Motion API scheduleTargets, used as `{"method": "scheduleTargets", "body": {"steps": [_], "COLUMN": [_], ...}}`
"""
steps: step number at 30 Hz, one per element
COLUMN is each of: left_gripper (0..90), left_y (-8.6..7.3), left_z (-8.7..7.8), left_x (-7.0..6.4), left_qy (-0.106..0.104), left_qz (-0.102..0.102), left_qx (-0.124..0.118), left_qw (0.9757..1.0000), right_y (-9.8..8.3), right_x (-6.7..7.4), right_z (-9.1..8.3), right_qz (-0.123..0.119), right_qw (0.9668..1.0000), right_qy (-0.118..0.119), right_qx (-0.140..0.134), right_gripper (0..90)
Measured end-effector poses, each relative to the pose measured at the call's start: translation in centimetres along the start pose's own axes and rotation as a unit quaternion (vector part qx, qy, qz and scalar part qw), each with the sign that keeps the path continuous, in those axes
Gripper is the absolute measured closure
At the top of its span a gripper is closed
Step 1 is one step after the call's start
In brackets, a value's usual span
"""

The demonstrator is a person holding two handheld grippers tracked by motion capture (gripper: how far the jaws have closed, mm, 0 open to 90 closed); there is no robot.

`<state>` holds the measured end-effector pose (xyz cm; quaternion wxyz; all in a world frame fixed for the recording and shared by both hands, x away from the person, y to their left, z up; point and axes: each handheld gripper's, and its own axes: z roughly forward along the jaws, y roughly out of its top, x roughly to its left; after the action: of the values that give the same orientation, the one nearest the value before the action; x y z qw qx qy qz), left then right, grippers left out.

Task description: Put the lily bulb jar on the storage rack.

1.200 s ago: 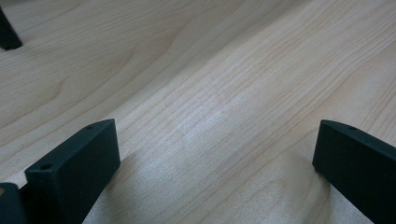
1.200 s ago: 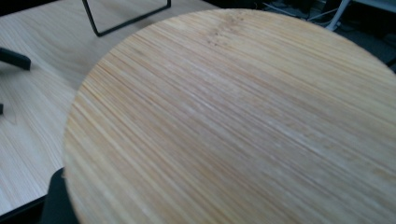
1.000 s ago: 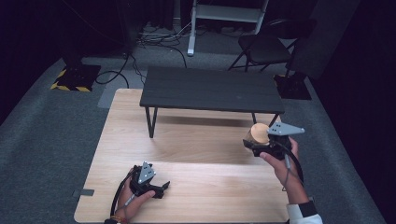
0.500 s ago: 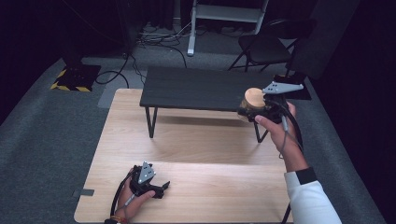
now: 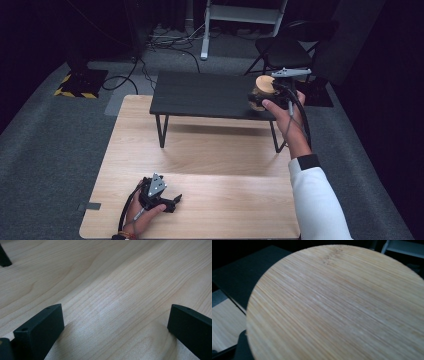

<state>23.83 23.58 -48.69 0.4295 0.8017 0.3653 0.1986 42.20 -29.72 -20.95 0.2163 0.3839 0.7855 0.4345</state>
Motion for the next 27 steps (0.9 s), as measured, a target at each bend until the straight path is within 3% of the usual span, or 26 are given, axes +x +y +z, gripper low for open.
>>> {"method": "scheduleTargets", "body": {"steps": [17,22,24,25,27], "left_gripper": [0.6,0.6,0.6,0.6,0.6], "left_y": [0.0,0.0,0.0,0.0,0.0], "left_z": [0.0,0.0,0.0,0.0,0.0], "left_x": [0.0,0.0,0.0,0.0,0.0], "left_qy": [0.0,0.0,0.0,0.0,0.0], "left_qz": [0.0,0.001,0.001,0.001,0.001], "left_qx": [0.0,0.0,0.0,0.0,0.0], "left_qw": [1.0,1.0,1.0,1.0,1.0], "right_y": [-0.2,-0.9,-1.1,-1.2,-1.4], "right_x": [0.3,0.3,0.2,0.3,0.4], "right_z": [4.1,4.4,4.5,4.4,4.0], "right_qz": [0.013,0.012,0.013,0.012,0.002], "right_qw": [0.9992,0.9997,0.9998,0.9998,0.9998], "right_qy": [-0.019,-0.017,-0.013,-0.017,-0.017], "right_qx": [0.032,0.014,0.01,0.003,-0.013], "right_gripper": [24.6,24.2,20.8,9.5,8.3]}}
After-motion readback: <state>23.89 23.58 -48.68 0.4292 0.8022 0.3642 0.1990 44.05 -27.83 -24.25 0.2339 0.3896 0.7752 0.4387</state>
